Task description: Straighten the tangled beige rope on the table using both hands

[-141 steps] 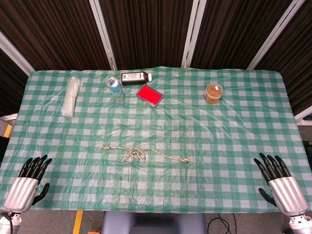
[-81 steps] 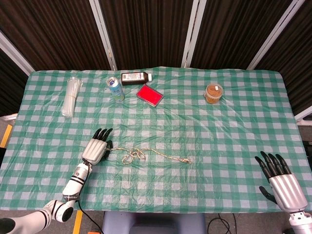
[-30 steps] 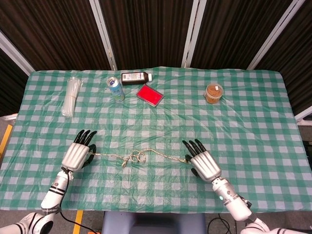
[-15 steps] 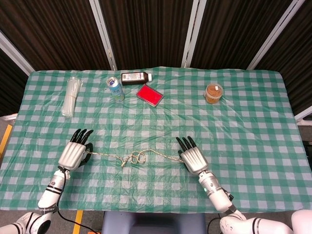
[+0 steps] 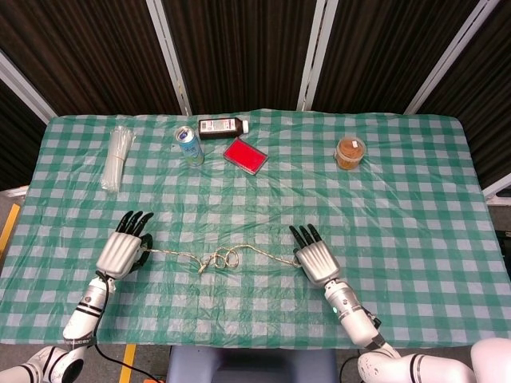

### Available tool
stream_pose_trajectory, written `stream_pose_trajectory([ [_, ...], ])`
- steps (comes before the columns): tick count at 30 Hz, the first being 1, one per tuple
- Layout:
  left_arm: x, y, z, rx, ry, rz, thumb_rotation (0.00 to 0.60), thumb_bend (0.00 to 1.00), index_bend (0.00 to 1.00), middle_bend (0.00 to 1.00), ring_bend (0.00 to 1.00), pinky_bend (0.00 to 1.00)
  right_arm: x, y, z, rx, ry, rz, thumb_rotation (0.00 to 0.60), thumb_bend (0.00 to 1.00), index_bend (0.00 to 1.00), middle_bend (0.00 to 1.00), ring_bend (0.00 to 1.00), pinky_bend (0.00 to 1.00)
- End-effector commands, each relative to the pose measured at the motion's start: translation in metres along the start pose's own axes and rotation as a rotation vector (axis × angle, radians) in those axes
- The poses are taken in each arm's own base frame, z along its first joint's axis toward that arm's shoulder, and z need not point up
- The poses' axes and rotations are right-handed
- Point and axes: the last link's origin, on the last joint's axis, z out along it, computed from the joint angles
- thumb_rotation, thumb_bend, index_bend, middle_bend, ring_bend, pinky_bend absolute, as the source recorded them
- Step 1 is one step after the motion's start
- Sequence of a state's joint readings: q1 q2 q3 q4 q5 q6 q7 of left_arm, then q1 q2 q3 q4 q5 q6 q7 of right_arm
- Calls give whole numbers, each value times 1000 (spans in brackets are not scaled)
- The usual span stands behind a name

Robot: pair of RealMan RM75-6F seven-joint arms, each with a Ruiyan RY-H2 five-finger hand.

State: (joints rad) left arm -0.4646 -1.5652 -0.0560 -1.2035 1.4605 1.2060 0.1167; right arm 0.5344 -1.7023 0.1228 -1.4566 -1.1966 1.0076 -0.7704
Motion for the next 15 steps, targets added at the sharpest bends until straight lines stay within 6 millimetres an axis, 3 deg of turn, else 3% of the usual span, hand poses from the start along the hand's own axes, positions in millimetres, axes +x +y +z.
stream_pose_trajectory([
  [1,0,0,0,0,0,1,600,462,641,71,0,50,0,0,1,-3,-1,-8,600,520,691,30,0,0],
  [8,5,-7,-2,13,14,16,600,461,640,71,0,50,6,14,-4,-31,24,7,600,579,764,88,0,0],
  [15,17,-30,-7,66,38,44,600,462,640,71,0,50,21,59,-16,-119,59,65,600,580,777,103,0,0],
])
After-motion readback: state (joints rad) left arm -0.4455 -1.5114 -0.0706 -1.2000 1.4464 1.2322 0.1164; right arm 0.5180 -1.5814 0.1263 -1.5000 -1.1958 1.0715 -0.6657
